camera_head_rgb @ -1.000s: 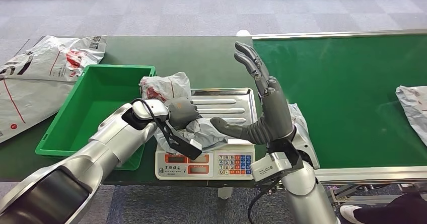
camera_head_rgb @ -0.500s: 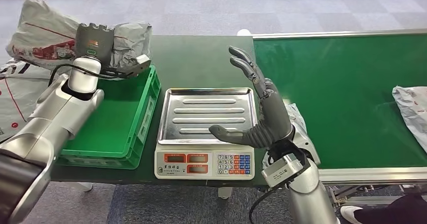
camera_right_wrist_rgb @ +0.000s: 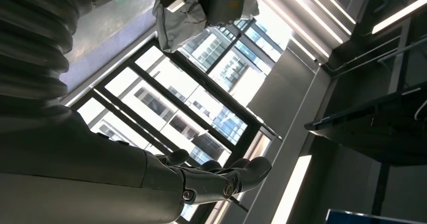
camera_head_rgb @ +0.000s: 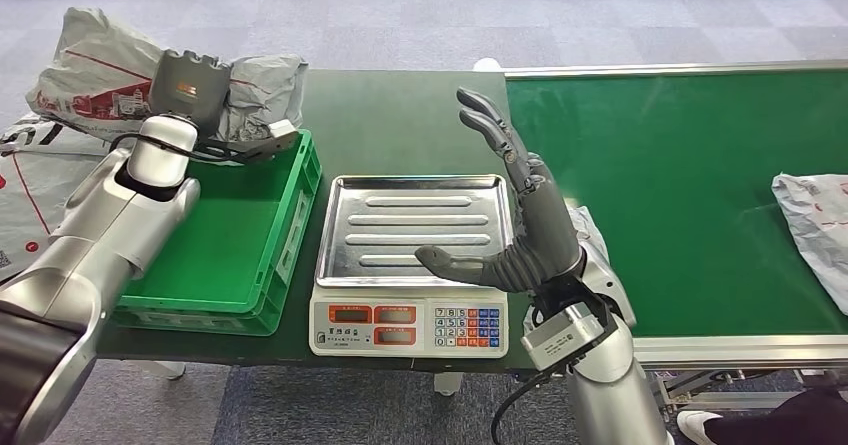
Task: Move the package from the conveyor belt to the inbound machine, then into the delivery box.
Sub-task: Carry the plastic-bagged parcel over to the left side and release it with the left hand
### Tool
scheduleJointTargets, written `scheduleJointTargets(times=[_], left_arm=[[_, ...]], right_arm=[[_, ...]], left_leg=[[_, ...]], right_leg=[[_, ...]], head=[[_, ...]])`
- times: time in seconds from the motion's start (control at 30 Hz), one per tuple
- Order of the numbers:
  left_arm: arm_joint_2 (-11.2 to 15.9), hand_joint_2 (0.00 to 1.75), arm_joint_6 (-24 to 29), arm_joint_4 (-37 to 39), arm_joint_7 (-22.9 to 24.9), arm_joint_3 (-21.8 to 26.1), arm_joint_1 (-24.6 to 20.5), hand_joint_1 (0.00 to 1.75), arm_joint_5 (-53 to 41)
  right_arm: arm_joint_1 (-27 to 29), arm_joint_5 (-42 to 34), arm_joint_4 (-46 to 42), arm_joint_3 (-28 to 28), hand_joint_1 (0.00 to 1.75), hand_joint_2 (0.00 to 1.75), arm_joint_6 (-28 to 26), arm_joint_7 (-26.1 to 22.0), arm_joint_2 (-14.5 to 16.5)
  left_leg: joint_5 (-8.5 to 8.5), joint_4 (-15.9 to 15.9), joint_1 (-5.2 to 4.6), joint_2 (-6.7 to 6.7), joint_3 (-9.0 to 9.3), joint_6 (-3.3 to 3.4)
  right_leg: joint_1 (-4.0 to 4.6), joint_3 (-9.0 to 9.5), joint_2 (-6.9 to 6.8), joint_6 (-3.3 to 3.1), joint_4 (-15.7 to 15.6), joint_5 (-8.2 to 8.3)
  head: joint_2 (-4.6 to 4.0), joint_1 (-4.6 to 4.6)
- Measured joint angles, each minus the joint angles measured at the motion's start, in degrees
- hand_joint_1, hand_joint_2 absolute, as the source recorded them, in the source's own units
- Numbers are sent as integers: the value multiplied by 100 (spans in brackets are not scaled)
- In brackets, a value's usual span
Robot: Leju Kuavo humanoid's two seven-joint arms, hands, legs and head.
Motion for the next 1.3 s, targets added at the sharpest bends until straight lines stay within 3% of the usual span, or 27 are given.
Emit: scheduleJointTargets(times=[0.83, 0.97, 1.0, 1.13, 1.3], left_arm=[[17, 175, 1, -2, 0, 3, 1, 175, 1], [17, 175, -23, -2, 14, 3, 1, 0, -61], [16, 175, -45, -1, 39, 5, 5, 0, -120], [14, 0, -233, 34, 317, 97, 31, 0, -292], [27, 0, -355, 150, 662, 259, 35, 0, -318]], right_arm=[[0, 0, 0, 0, 0, 175, 0, 1, 20], [6, -8, 0, -6, 0, 175, -9, 2, 23], [21, -19, 0, -19, 0, 175, -21, -6, 28], [160, -51, 0, -107, 0, 175, -44, -106, 62], [212, -22, 0, -192, 0, 175, 4, -131, 116]], left_leg=[[0, 0, 0, 1, 0, 0], [0, 0, 0, 1, 0, 0], [0, 0, 0, 1, 0, 0], [0, 0, 0, 1, 0, -1], [-1, 0, 0, 3, -1, -1]], right_leg=[[3, 0, 1, 0, 0, 0], [3, -1, 1, 0, 0, 0], [3, -1, 1, 0, 0, 0], [3, -3, 1, 0, 0, 0], [5, -4, 4, -1, 0, 0]], head=[[0, 1], [0, 1], [0, 0], [0, 1], [0, 1]])
